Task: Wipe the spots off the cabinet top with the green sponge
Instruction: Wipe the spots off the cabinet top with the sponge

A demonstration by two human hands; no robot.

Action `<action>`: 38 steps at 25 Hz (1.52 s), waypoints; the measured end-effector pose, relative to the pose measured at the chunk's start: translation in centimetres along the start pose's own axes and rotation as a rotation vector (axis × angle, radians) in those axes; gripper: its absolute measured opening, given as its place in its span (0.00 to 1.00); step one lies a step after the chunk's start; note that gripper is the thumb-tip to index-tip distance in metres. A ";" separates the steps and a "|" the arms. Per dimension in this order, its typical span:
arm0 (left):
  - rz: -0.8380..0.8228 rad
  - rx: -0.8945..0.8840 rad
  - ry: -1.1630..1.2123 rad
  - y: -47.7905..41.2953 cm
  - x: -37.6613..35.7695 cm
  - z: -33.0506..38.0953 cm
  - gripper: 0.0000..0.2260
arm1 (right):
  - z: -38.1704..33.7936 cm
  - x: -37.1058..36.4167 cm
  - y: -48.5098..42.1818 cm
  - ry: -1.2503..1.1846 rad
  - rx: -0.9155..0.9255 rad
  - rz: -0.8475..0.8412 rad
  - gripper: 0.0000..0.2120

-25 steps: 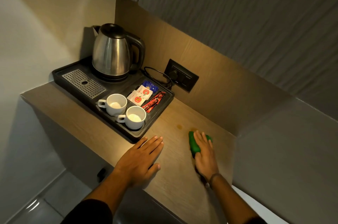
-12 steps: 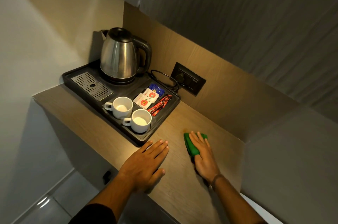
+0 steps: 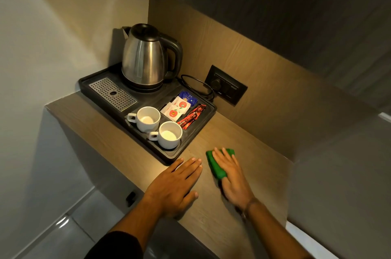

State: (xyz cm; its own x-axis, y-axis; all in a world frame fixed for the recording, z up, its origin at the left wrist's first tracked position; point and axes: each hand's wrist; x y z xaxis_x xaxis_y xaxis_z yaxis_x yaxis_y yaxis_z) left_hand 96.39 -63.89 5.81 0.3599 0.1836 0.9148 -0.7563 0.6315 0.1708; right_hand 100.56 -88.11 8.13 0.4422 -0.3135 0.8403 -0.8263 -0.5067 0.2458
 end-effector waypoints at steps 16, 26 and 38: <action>0.013 -0.010 -0.031 -0.1 -0.4 -0.3 0.32 | -0.1 -2.3 11.5 -0.013 -0.112 0.069 0.37; 0.011 -0.012 -0.068 0.0 -0.1 -0.4 0.32 | -2.1 -4.4 14.5 -0.046 -0.160 0.076 0.37; -0.045 -0.018 -0.092 0.1 0.1 -0.6 0.32 | -5.0 -6.9 17.2 -0.111 -0.431 0.293 0.42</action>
State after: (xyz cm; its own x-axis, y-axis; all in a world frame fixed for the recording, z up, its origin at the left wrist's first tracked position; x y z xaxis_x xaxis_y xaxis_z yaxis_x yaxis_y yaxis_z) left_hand 96.70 -63.34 5.67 0.3413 0.0854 0.9361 -0.7304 0.6509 0.2069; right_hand 81.55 -90.66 8.94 0.1864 -0.4869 0.8533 -0.9787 -0.0164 0.2044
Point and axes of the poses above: each hand's wrist, its own y-axis away from the middle knuckle, its own x-axis out of the back of the hand, z = x × y, and after that the axes turned 15 degrees about -z, right-handed
